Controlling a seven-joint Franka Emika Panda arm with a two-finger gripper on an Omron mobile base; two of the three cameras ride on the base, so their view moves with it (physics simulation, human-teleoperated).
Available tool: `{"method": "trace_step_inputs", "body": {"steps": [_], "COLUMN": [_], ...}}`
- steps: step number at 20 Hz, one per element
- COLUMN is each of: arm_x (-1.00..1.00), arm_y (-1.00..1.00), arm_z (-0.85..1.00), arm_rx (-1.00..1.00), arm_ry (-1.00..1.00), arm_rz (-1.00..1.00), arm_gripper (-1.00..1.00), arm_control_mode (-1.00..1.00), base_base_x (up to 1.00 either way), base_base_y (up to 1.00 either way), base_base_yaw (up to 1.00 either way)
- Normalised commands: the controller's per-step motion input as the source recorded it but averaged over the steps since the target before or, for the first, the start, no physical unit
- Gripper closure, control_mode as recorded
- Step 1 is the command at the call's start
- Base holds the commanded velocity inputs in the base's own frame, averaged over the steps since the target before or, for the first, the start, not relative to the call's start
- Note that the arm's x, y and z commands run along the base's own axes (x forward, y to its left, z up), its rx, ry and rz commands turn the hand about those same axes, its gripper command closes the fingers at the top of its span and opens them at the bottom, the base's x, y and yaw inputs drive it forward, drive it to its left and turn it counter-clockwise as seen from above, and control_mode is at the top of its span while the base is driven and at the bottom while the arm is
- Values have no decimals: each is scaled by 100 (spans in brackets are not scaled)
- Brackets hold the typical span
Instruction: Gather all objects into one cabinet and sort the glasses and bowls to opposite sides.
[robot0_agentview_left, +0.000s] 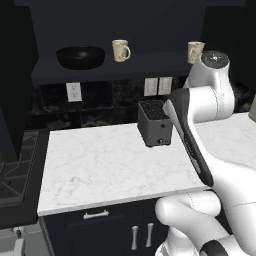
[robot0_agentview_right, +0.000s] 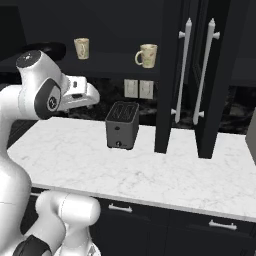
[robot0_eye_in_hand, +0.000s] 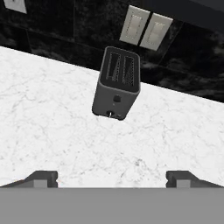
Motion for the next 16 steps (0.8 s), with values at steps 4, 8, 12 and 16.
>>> {"method": "trace_step_inputs", "body": {"steps": [4,8,12,16], "arm_x": [-37,-53,-99,-96], "arm_y": [-5,6,1,0], "arm_z": [19,6,33,30], "arm_rx": [2,2,12,16], "arm_ry": [-13,-15,-38,-37], "arm_rz": [0,4,5,2], "arm_gripper": [-100,-100,-100,-100], "arm_control_mode": [-100,-100,-100,-100], "base_base_x": [0,0,0,0], "base_base_y": [0,0,0,0], "base_base_yaw": [0,0,0,0]}}
